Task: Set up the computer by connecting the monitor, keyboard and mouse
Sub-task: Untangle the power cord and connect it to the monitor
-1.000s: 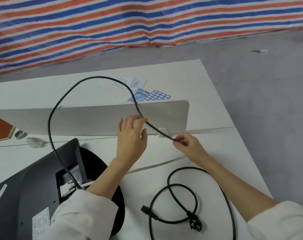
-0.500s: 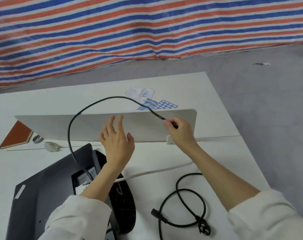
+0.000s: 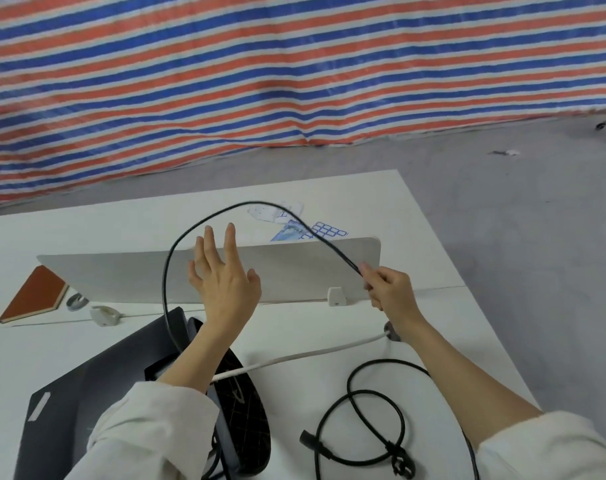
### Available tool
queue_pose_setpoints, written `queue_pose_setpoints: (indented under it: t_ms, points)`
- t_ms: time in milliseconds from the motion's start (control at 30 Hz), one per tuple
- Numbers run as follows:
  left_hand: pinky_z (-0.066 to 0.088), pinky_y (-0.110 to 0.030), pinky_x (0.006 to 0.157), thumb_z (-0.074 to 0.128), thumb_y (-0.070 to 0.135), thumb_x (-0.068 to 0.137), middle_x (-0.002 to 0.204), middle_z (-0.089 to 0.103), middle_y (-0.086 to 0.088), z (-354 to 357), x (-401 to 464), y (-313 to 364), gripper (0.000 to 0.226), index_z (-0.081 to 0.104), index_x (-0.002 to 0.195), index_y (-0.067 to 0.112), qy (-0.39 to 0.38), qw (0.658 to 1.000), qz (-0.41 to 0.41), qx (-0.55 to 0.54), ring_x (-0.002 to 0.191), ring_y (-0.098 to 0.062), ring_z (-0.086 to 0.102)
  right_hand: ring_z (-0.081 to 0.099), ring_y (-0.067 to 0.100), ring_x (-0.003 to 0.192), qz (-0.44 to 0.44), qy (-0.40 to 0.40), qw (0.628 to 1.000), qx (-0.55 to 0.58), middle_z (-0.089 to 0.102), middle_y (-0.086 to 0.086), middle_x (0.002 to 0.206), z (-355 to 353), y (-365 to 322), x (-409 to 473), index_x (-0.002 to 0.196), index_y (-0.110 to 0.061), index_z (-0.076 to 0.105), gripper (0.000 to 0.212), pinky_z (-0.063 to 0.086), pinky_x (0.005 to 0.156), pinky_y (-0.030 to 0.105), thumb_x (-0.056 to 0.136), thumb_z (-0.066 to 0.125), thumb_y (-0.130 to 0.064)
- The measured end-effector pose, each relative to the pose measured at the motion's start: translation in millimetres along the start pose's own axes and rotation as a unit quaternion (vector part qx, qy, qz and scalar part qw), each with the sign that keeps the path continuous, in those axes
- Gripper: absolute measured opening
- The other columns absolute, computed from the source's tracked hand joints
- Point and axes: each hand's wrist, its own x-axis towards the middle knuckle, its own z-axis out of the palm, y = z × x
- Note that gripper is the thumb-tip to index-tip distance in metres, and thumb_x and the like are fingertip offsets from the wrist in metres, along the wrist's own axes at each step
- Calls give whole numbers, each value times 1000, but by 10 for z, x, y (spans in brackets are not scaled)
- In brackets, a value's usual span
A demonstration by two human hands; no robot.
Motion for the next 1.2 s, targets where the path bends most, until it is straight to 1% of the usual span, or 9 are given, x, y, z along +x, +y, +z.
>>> queue_pose_setpoints:
  t_ms: [100,333,433,567,700,867,967,1067,1200]
  points:
    - [6,-55,113,64,24,84,158,-7,-12,-83,128,-40,89,4,150,27,12,999,-28,16,145,-32,-4,24,9,38,-1,40,997,66,29,-1,45,-57,-104,9,55,-11,35,46,21,38,18,93,54,-29]
    - [-1,-57,112,63,35,86,156,-21,-9,-193,371,-146,100,-17,147,34,-15,997,-64,44,144,-32,-17,25,17,51,61,160,985,1,28,3,50,-522,326,-99,51,-14,30,48,22,54,30,93,52,-18]
    - [4,-59,113,63,34,85,156,-19,-10,-113,376,-158,101,-17,146,36,-80,991,-106,37,144,-34,-14,41,20,47,88,88,983,-131,45,3,44,-479,350,-84,53,-9,51,48,36,57,32,95,46,-31]
    - [5,-58,113,62,31,86,157,-16,-9,25,270,-106,96,-12,147,36,-118,985,-116,44,144,-32,-12,47,11,38,101,-137,948,-268,45,-2,40,-284,168,-98,94,-16,66,36,38,48,17,97,40,-41]
    - [5,-58,113,61,26,86,157,-15,-8,89,214,-164,93,-9,147,36,-119,985,-122,32,144,-31,-11,43,0,40,53,-141,962,-230,47,1,59,-180,198,-81,94,-15,64,30,30,40,8,100,35,-16]
    - [5,-58,112,60,25,85,156,-15,-10,77,195,-356,94,-11,147,36,-97,986,-120,56,144,-33,-10,52,20,71,96,12,953,-289,56,5,83,-497,765,-188,74,-19,50,30,47,76,36,93,36,0]
    - [6,-58,112,61,30,85,157,-13,-9,121,178,-461,95,-11,147,35,-127,983,-122,50,144,-33,-8,54,26,96,153,47,920,-357,53,3,107,-538,912,-300,92,-23,49,26,30,106,49,86,39,1]
    - [10,-58,112,61,33,85,157,-5,-9,173,166,-482,96,-12,147,34,-172,975,-137,39,144,-32,-3,51,27,113,148,17,928,-341,56,5,121,-339,789,-252,106,-19,53,20,28,109,47,90,45,-9]
    - [18,-58,108,57,22,86,154,11,-14,153,161,-489,82,4,148,25,-134,980,-144,18,141,-34,10,43,28,126,74,-32,939,-335,39,2,144,24,574,-64,137,-18,36,49,33,105,42,89,46,-16]
